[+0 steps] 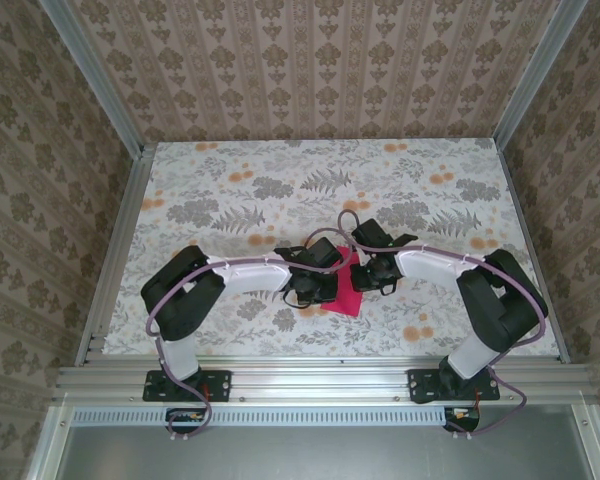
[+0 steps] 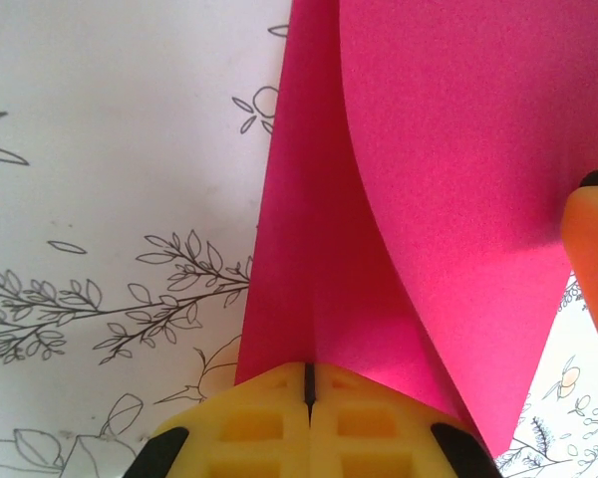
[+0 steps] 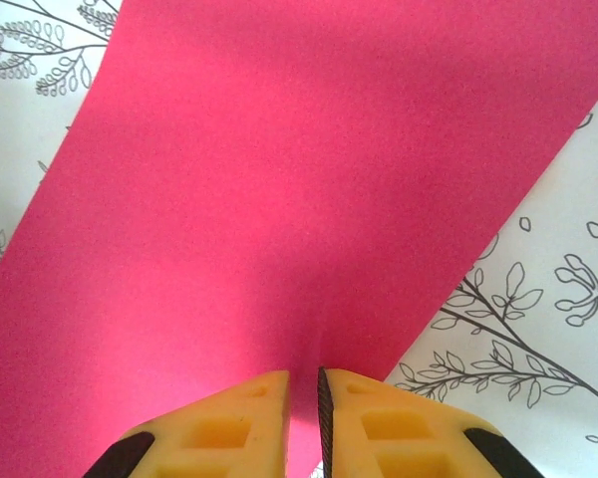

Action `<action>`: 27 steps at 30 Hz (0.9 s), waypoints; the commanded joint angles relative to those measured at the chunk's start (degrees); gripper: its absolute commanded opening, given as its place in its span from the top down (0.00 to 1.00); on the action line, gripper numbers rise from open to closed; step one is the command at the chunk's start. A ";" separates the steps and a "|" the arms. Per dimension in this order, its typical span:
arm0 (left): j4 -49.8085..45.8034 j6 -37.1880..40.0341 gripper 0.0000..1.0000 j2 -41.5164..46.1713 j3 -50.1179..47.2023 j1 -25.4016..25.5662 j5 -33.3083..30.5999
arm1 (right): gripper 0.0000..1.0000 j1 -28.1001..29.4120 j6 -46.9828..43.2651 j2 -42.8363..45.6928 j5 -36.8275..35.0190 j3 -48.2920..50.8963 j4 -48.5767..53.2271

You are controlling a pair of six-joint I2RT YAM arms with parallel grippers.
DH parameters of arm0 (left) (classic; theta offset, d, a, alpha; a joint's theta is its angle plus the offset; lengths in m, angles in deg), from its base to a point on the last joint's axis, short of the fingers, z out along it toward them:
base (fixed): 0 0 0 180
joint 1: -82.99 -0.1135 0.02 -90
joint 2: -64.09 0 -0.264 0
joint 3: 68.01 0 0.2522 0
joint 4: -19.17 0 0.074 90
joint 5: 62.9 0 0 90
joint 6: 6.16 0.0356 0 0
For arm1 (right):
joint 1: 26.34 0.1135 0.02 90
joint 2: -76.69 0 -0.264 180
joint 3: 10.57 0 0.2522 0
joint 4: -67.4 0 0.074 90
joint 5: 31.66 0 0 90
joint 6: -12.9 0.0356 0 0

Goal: Fold a paper plane with a square sheet of paper (pick it up from the middle)

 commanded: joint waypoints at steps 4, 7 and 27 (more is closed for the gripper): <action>-0.46 -0.26 1.00 -1.07 -0.40 0.28 0.11 | 0.83 -0.27 -0.68 0.27 0.22 -1.08 1.66; 0.05 -0.30 1.00 -1.14 -0.29 0.30 0.34 | 0.81 -0.48 0.63 4.76 1.42 0.99 1.10; 3.51 -0.77 1.00 0.47 -1.33 -0.60 2.18 | 0.43 1.09 6.85 22.54 21.82 17.67 -17.25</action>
